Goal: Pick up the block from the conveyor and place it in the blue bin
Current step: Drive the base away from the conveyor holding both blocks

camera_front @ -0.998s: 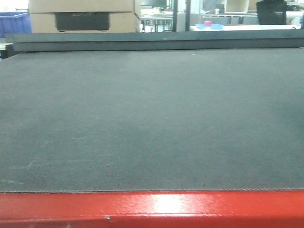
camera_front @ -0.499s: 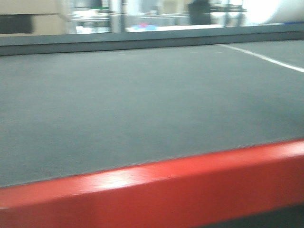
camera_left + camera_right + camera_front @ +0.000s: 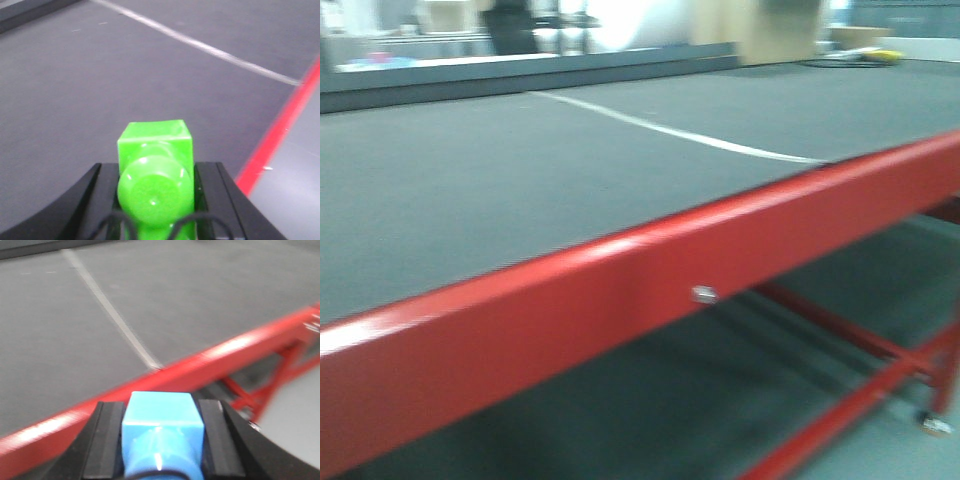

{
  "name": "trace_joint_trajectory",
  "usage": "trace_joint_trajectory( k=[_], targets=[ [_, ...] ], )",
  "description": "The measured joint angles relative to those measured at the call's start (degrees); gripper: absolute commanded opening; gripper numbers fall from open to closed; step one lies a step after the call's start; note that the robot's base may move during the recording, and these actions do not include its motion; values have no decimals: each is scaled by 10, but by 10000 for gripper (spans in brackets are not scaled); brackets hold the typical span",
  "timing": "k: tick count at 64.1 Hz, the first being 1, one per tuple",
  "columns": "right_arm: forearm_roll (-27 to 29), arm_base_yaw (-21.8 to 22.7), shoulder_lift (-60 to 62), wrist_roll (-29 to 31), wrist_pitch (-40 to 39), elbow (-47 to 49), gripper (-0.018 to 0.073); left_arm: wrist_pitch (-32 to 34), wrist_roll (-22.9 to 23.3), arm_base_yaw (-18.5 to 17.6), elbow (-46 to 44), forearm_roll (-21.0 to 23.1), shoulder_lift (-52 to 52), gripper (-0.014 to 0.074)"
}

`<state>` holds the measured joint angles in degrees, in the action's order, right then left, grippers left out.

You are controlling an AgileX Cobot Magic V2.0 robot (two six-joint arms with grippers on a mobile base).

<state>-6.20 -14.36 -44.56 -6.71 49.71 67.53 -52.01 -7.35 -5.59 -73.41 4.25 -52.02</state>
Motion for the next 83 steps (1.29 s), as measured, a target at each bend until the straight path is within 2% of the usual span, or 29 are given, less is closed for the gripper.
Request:
trace_joint_trajectory(
  k=[83],
  targets=[
    [0,0,0,0,0,0,-162,10,0,0,0,0,0,-111]
  ],
)
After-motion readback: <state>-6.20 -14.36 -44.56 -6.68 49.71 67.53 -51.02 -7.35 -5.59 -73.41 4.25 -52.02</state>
